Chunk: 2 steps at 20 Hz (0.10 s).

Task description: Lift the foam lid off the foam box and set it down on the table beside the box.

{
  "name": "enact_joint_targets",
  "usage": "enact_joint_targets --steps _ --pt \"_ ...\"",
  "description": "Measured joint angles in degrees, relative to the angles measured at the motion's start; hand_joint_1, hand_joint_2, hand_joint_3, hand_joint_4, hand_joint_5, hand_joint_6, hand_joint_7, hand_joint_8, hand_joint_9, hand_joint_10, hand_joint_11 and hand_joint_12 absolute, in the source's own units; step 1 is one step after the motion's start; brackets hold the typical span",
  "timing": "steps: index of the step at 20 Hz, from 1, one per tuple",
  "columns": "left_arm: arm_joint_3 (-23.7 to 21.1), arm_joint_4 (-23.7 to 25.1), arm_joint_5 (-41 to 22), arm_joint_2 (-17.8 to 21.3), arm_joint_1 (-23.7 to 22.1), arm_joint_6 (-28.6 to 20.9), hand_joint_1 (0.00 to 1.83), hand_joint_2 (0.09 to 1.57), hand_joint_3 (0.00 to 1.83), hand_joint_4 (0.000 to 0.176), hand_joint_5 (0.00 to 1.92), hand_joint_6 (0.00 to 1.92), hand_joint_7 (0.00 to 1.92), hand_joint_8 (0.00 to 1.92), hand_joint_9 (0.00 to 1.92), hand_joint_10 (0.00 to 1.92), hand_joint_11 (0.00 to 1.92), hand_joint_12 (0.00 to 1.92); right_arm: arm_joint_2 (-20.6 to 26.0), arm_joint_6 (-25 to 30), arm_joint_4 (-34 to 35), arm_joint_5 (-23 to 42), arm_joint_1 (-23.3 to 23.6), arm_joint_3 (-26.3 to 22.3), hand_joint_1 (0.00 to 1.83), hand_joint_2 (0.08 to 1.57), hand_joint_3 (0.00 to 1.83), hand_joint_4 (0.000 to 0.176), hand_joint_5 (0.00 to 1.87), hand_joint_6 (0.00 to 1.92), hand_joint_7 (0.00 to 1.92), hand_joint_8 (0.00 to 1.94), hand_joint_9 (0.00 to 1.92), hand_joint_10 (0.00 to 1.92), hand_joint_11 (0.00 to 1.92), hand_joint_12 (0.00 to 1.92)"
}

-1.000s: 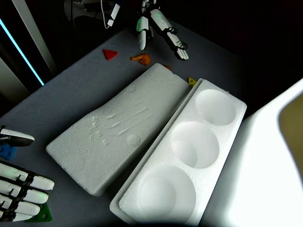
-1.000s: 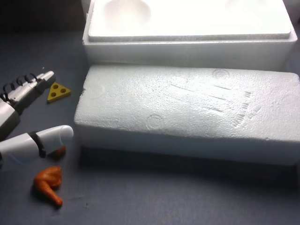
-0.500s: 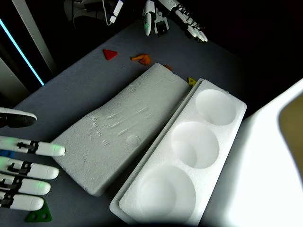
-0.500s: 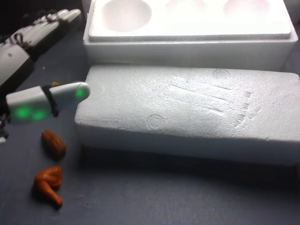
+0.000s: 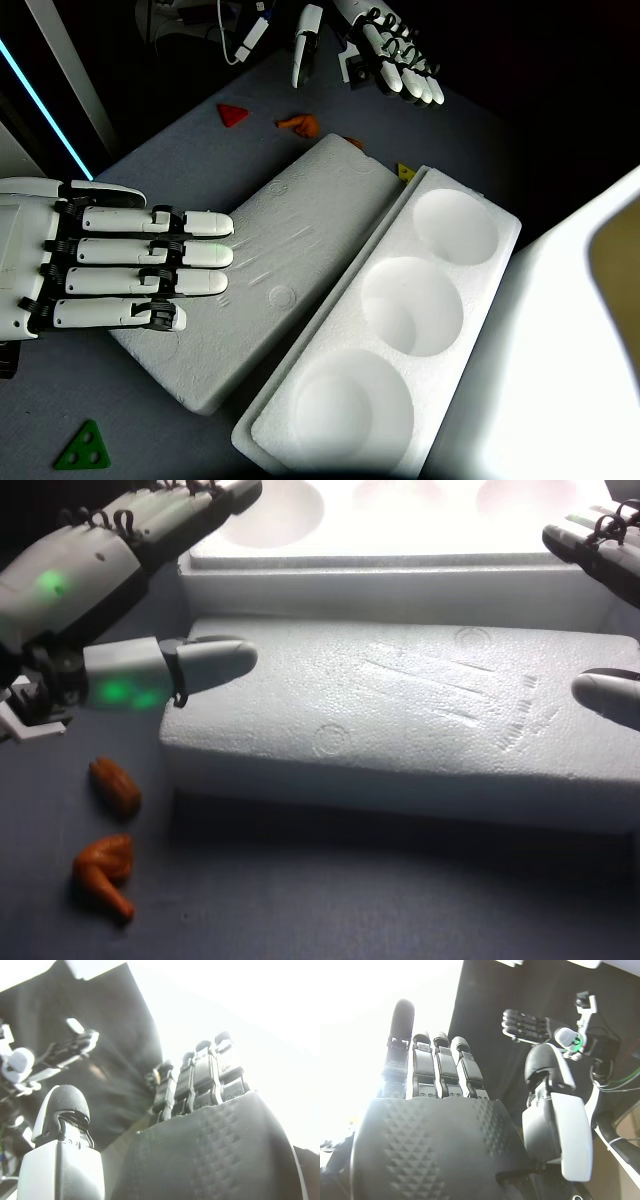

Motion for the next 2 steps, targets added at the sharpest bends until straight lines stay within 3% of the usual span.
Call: enact_joint_targets --steps 1,2 --pt "0.42 0.02 0.31 -0.35 -0.61 -0.04 0.31 1.13 0.0 0.07 0.01 0.0 0.0 0.0 0.0 0.0 0.0 0.0 0.0 0.0 0.02 -0.31 0.0 0.04 0.23 1.3 0.01 0.012 0.0 0.0 0.0 0.0 0.0 0.0 0.0 1.48" --pt "0.44 0.15 0.63 -0.48 -1.07 -0.22 0.31 1.13 0.0 0.063 0.02 0.01 0.0 0.0 0.0 0.0 0.0 0.0 0.0 0.0 -0.07 -0.24 0.0 0.07 0.27 1.3 0.01 0.0 0.0 0.0 0.0 0.0 0.0 0.0 0.0 1.47"
